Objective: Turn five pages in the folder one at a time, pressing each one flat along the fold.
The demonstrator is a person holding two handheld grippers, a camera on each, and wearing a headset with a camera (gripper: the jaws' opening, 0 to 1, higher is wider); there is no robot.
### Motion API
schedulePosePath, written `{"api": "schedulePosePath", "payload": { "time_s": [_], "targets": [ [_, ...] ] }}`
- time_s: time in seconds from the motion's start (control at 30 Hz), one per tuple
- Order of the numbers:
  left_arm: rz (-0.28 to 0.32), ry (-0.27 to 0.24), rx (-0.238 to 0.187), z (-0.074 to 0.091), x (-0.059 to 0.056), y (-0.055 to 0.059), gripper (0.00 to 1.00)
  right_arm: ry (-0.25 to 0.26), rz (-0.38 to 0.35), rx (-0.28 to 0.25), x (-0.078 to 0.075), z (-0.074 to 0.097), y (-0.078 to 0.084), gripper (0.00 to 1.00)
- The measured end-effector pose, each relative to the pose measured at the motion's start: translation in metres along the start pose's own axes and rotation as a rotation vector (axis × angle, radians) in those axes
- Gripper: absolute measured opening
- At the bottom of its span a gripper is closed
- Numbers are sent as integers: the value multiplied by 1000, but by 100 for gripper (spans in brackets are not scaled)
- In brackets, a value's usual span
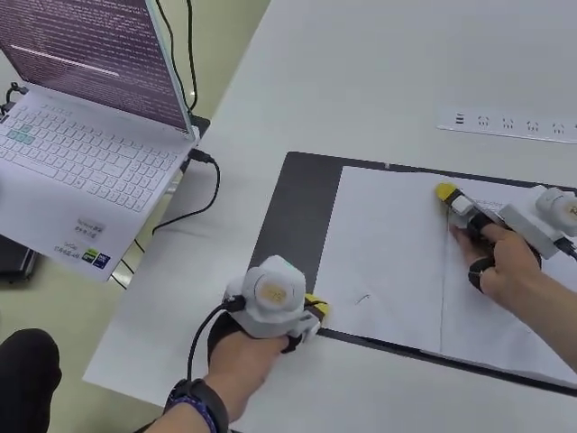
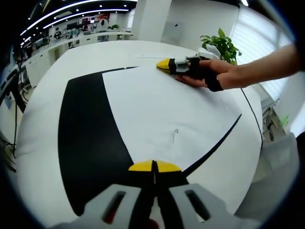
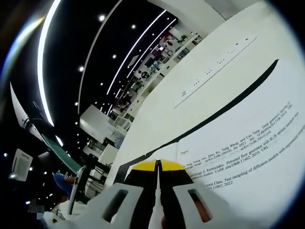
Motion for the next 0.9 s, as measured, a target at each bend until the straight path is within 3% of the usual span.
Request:
{"api": "schedulePosePath", "payload": {
  "time_s": [0.23,0.9],
  "targets": [
    [-1,-3,-6,0,1,0,0,-52,38,39,8,20,13,0],
    [-19,-13,-12,0,0,1,0,-83,9,49,9,69,34,0]
  ]
}}
Point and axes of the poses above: the centre of the closed fingertips' face, and the gripper's own axes: z roughly backward along the fingers, x roughly to its left, y roughly out of its underside, the point moved 1 cm from there along z, roughly backward along the fingers, and after that the axes turned 15 degrees about -x, right-handed, at the moved point
